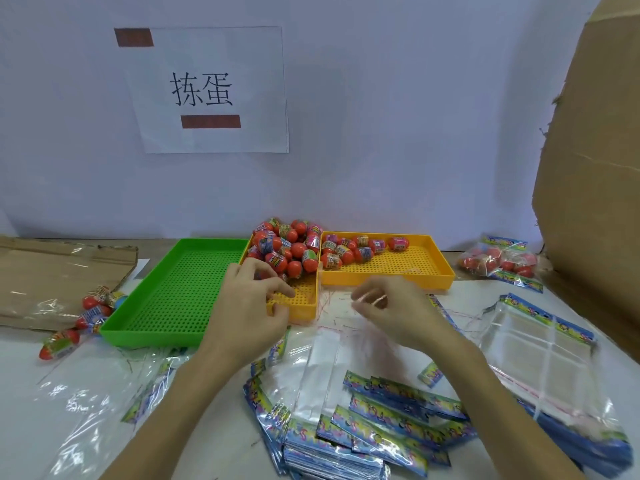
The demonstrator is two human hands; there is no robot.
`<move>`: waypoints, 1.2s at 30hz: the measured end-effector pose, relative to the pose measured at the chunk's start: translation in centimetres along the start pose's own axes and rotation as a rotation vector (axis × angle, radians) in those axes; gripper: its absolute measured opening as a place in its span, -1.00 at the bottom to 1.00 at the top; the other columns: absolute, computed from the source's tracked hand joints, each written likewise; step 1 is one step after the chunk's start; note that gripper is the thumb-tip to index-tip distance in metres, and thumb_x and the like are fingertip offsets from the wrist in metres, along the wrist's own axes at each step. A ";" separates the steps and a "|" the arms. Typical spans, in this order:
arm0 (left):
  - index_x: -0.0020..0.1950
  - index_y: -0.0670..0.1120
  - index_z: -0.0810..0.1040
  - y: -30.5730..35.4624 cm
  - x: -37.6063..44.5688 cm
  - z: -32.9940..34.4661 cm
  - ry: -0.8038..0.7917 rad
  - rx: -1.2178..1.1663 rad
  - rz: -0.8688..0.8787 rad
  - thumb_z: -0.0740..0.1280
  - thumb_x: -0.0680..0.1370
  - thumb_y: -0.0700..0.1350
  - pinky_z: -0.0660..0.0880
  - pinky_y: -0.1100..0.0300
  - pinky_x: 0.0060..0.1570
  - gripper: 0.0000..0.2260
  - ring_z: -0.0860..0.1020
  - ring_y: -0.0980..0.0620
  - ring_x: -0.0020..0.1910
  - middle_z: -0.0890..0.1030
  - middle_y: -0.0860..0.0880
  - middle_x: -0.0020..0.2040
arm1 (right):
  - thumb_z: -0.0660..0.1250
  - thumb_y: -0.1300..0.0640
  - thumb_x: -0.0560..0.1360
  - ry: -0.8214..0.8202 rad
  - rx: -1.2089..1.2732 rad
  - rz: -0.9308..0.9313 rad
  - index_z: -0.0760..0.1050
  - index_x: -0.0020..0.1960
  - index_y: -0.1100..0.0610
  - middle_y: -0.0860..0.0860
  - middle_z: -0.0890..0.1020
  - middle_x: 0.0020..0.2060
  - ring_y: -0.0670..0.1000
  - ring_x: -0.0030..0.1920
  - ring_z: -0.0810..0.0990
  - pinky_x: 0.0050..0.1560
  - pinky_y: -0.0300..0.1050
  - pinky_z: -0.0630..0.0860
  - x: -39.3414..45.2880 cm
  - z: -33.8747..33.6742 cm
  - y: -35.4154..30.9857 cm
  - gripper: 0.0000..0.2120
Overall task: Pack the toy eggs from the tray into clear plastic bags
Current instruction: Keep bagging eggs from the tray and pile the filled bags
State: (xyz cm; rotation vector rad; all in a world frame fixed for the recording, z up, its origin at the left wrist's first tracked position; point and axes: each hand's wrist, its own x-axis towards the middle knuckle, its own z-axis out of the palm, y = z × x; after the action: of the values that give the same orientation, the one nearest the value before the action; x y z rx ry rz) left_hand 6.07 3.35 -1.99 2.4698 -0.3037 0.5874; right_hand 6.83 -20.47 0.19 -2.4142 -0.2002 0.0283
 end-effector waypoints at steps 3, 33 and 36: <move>-0.21 0.03 0.77 0.1 0.2 -0.2 0.008 0.036 0.007 0.35 0.57 0.13 0.37 0.02 0.11 -0.70 0.39 0.09 -0.02 0.55 0.13 -0.09 | 0.53 -0.18 0.47 -0.204 -0.205 0.062 0.57 0.21 -0.03 -0.06 0.61 0.03 -0.12 -0.05 0.59 -0.19 -0.25 0.48 -0.3 -0.8 0.7 -0.60; 0.37 0.20 0.50 2.7 -0.6 2.0 -0.102 -0.634 -0.131 0.49 0.43 0.37 0.58 0.17 0.15 -0.43 0.57 0.27 0.26 0.63 0.25 0.22 | 0.40 0.18 0.61 -0.198 0.588 -0.106 0.72 0.08 0.15 0.10 0.76 -0.05 0.06 -0.03 0.74 -0.05 -0.21 0.63 -0.5 -1.7 -0.3 -0.87; 0.24 0.11 0.61 2.5 -0.5 1.7 -0.157 -0.883 -0.235 0.59 0.47 0.09 0.64 0.10 0.04 -0.62 0.71 0.08 0.06 0.75 0.06 0.07 | 0.38 0.07 0.61 -0.261 0.662 -0.062 0.73 0.08 0.15 0.14 0.76 -0.01 0.12 0.02 0.74 0.04 -0.10 0.67 -0.4 -1.5 -0.2 -0.79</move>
State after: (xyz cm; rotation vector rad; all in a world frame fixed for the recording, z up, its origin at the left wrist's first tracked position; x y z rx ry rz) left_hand 5.40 0.35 -2.29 1.6559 -0.2541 0.1026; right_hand 6.47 -21.39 1.47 -1.7376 -0.3260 0.3302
